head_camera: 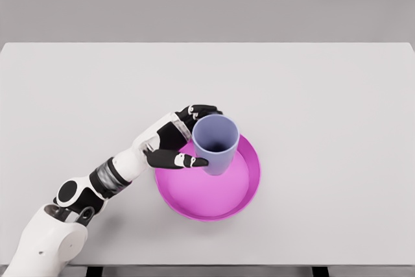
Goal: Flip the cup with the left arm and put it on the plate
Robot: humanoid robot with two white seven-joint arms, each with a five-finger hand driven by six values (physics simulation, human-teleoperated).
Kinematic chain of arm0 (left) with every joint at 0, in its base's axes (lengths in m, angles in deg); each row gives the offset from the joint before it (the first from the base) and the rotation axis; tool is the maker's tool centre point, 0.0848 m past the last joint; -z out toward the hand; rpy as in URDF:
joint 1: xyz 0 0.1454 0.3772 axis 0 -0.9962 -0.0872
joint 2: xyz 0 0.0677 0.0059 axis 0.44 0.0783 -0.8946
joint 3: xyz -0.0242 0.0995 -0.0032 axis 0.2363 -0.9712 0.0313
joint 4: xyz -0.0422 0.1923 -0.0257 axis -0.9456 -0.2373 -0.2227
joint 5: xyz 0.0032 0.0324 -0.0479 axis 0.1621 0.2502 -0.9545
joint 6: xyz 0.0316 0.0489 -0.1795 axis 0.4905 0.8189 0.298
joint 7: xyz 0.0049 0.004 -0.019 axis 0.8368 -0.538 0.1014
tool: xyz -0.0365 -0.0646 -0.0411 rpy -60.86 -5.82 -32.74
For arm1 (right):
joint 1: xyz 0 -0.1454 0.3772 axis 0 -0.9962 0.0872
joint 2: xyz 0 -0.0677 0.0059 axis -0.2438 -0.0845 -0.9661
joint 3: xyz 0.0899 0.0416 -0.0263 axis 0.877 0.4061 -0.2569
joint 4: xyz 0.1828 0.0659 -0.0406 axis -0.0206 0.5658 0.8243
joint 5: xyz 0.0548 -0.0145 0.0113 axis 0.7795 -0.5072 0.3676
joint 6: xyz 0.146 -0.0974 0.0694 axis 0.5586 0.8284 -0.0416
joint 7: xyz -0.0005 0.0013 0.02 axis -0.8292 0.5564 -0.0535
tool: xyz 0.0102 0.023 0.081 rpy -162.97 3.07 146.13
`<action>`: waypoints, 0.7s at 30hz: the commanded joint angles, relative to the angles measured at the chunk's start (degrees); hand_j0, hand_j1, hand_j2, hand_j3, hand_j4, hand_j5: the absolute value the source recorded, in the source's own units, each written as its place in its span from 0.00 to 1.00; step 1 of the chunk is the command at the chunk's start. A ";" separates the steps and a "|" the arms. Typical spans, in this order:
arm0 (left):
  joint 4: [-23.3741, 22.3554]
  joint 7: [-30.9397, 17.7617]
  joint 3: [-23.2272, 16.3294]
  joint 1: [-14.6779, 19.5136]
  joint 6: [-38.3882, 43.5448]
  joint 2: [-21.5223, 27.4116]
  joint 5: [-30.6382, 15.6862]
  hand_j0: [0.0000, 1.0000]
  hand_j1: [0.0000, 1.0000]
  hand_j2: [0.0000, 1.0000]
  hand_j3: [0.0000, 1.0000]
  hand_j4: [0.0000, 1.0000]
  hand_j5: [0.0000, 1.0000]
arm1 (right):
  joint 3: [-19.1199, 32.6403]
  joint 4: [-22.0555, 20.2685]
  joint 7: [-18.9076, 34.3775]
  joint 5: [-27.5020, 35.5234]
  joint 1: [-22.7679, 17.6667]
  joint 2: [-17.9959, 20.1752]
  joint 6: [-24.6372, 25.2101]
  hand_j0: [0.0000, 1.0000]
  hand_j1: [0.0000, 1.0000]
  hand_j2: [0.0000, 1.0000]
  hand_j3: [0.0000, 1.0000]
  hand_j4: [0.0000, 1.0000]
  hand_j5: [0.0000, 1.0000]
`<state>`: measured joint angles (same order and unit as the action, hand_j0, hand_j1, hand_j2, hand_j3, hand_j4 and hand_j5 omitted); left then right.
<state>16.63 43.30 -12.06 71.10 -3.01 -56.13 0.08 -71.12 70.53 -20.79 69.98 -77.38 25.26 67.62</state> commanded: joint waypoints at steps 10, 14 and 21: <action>0.02 -0.01 0.10 0.00 -0.01 0.46 0.96 1.00 1.00 1.00 1.00 1.00 1.00 | 0.00 0.01 0.00 0.01 -0.09 0.01 0.00 1.00 1.00 1.00 1.00 1.00 1.00; 0.02 -0.01 0.19 -0.09 -0.01 0.55 0.88 1.00 1.00 1.00 1.00 1.00 1.00 | 0.00 0.01 0.00 0.01 0.00 0.01 0.00 1.00 1.00 1.00 1.00 1.00 1.00; 1.33 -0.01 0.89 -0.18 -0.10 2.92 -0.35 1.00 1.00 1.00 1.00 1.00 1.00 | 0.00 0.01 0.00 0.01 0.00 0.01 0.00 1.00 1.00 1.00 1.00 1.00 1.00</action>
<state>17.32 43.30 -11.38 71.10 -3.05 -54.21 0.44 -71.12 70.53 -20.78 69.98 -77.47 25.27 67.62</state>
